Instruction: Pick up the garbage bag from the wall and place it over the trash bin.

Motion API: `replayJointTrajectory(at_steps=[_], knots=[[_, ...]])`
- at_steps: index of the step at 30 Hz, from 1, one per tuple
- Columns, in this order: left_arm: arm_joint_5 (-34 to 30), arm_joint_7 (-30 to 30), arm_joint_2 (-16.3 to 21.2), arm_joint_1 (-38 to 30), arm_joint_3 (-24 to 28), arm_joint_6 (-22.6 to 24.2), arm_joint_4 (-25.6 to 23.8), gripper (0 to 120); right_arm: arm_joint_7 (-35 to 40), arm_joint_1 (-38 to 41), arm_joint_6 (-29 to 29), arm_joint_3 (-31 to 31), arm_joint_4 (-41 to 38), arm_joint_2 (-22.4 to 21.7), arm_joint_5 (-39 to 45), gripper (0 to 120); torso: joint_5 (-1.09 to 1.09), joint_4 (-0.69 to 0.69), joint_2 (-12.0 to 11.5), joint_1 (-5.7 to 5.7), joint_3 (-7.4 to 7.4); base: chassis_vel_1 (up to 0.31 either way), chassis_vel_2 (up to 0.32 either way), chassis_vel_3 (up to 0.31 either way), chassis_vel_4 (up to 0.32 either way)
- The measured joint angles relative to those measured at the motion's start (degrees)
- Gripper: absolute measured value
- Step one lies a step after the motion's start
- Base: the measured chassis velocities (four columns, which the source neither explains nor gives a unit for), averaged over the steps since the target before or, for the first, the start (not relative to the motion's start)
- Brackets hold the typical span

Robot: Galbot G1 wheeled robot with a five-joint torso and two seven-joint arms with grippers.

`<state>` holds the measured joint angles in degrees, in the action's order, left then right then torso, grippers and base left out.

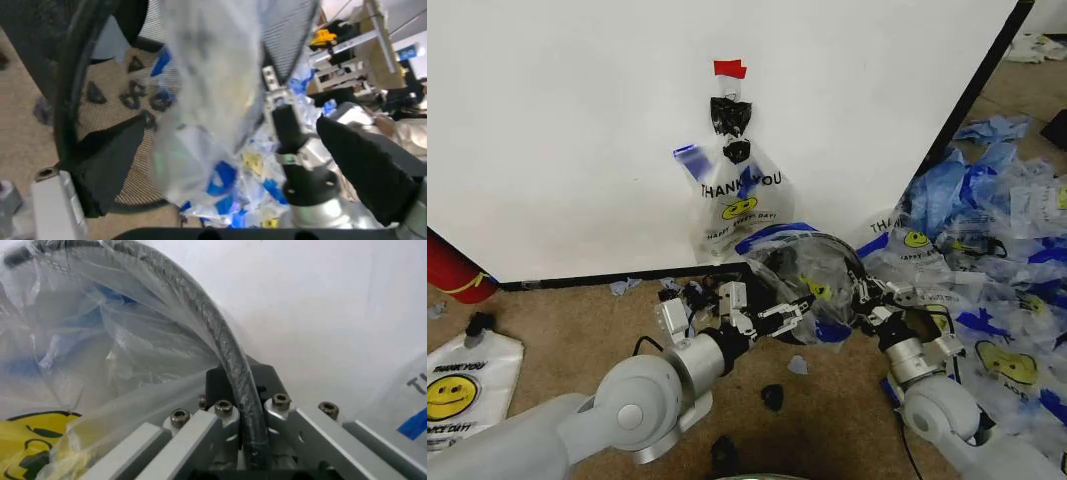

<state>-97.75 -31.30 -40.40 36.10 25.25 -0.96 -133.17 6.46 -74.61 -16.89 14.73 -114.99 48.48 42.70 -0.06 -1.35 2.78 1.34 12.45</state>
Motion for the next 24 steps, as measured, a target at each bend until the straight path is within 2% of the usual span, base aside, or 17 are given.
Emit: replayJointTrajectory(at_steps=[13,16,22,24], knots=[[0.74,-4.12,-2.70,-2.58,2.23,-0.47,2.18,100,-0.07,-1.06,-0.15,0.84,-0.62,-0.61,0.00,0,0.01,-0.01,0.00,0.00,0.00,0.000,0.000,0.000,0.000],[0.75,-4.76,-2.67,-2.59,2.41,-0.62,1.99,93,-0.06,-1.07,-0.29,0.86,-0.34,-0.52,-0.01,0,0.01,0.00,0.00,0.00,0.00,0.000,0.000,0.000,0.000],[0.74,-6.42,-1.83,-2.62,2.50,-0.25,0.48,67,-0.03,-0.17,-0.41,0.79,0.30,-0.52,0.00,0,0.01,0.00,0.00,0.00,0.00,0.000,0.000,0.000,0.000],[0.73,-6.59,-1.72,-2.61,2.49,-0.22,0.35,66,-0.03,-0.12,-0.41,0.78,0.35,-0.52,0.01,0,0.01,0.00,0.00,0.00,0.00,0.000,0.000,0.000,0.000]])
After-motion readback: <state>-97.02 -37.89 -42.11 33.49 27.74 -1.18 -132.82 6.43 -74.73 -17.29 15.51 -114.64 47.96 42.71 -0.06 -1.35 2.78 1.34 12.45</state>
